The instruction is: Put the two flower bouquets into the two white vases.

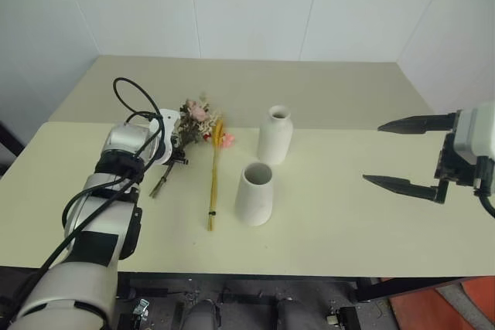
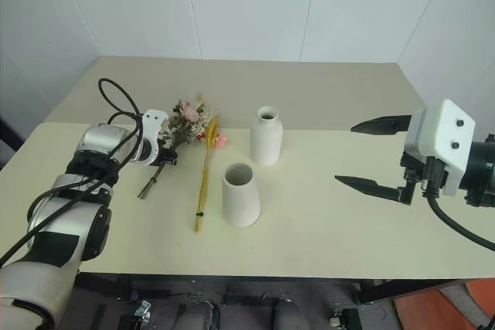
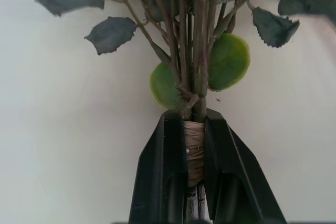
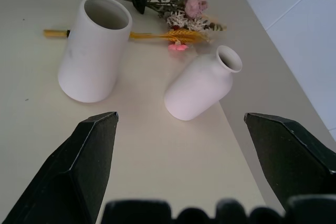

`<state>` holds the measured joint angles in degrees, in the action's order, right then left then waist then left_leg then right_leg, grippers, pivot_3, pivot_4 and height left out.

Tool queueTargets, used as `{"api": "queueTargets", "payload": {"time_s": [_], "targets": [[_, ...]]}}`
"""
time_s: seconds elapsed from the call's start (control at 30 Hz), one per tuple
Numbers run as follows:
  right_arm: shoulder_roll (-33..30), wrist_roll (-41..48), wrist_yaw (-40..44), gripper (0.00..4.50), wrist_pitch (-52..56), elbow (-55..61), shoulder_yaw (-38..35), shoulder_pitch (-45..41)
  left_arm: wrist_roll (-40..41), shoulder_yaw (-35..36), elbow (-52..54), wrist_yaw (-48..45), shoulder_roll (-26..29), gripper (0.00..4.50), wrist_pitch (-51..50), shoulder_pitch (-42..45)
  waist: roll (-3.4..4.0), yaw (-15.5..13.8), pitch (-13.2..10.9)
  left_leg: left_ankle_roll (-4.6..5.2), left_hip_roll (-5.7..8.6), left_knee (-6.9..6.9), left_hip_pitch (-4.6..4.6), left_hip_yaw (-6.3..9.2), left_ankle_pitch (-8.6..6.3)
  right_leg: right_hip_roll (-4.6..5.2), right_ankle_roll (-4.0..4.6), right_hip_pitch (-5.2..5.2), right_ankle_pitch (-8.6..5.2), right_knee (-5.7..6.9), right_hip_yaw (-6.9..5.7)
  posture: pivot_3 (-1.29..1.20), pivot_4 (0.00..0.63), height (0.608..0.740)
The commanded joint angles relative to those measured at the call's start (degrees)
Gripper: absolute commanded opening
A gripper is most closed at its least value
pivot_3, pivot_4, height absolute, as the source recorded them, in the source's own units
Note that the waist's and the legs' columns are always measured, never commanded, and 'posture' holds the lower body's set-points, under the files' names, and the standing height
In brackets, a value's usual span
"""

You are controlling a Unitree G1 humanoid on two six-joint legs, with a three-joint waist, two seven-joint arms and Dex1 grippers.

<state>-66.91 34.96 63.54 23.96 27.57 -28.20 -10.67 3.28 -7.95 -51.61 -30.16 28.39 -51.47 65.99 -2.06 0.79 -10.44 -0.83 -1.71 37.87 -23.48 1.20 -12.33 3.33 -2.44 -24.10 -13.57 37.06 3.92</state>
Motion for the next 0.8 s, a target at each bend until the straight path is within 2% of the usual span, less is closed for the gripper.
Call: {"api": "queueTargets", "payload": {"time_s": [0.03,0.13,0.27,0.33,0.43,0.5,0.63,0.8], "targets": [[-0.2,0.0,-0.3,4.5,0.4,0.3,-3.4,-0.1,-1.3,3.2,4.1,5.9,-0.8,0.13,6.7,1.4,-0.01,0.0,0.0,0.0,0.0,0.0,-0.01,0.0,0.0,0.0,0.0,0.0,0.0,0.0,0.0,0.0,0.15,0.74],[-0.2,-0.5,-0.2,4.5,0.4,0.1,-4.3,0.8,2.1,11.7,8.1,14.6,-3.5,0.13,20.0,1.5,-0.03,-0.2,0.0,0.0,-0.01,0.01,-0.1,0.03,0.0,0.04,0.01,-0.07,0.02,-0.01,-0.01,0.0,0.15,0.74],[0.2,-0.7,-0.6,4.5,0.5,0.1,-5.2,1.6,10.8,24.6,4.5,21.1,-8.7,0.13,32.9,6.6,-0.05,-0.5,0.0,0.0,0.02,0.08,-0.22,0.04,0.0,0.09,-0.06,-0.1,0.11,-0.03,-0.03,0.0,0.15,0.74],[0.8,-1.0,-1.4,4.5,0.4,0.4,-5.6,2.1,15.6,28.8,2.9,18.1,-11.5,0.13,37.4,8.1,-0.04,-0.6,0.0,0.0,0.05,0.1,-0.22,0.02,0.0,0.11,-0.08,-0.07,0.13,-0.07,-0.03,0.0,0.15,0.74],[1.9,-1.1,-2.2,4.5,0.2,1.4,-6.1,3.0,16.5,29.5,-0.5,14.8,-14.8,0.13,46.2,9.6,-0.03,-0.6,0.0,0.0,0.07,0.1,-0.15,0.0,0.0,0.12,-0.09,-0.02,0.13,-0.06,-0.01,0.0,0.15,0.74],[2.8,-1.1,-2.9,4.5,0.5,2.8,-6.6,3.9,20.0,32.9,-3.6,12.9,-17.0,0.13,50.7,11.5,-0.04,-0.7,0.0,0.0,0.09,0.09,-0.03,0.0,0.0,0.11,-0.09,0.07,0.13,-0.05,-0.01,0.0,0.15,0.74],[4.5,-0.6,-4.5,4.5,1.7,6.0,-9.7,6.5,26.8,37.9,-9.0,5.6,-21.2,0.13,53.8,15.4,-0.06,-0.6,0.0,-0.01,0.1,0.1,-0.13,0.0,0.01,0.1,-0.1,-0.01,0.13,-0.06,-0.01,0.0,0.15,0.74],[6.1,-0.4,-5.9,4.5,3.9,10.2,-14.3,10.1,30.1,40.3,-13.6,0.2,-24.1,0.13,55.3,18.6,-0.07,-0.8,0.0,-0.01,0.14,0.1,-0.23,0.04,0.01,0.11,-0.12,-0.03,0.14,-0.12,-0.02,0.0,0.15,0.74]]}}
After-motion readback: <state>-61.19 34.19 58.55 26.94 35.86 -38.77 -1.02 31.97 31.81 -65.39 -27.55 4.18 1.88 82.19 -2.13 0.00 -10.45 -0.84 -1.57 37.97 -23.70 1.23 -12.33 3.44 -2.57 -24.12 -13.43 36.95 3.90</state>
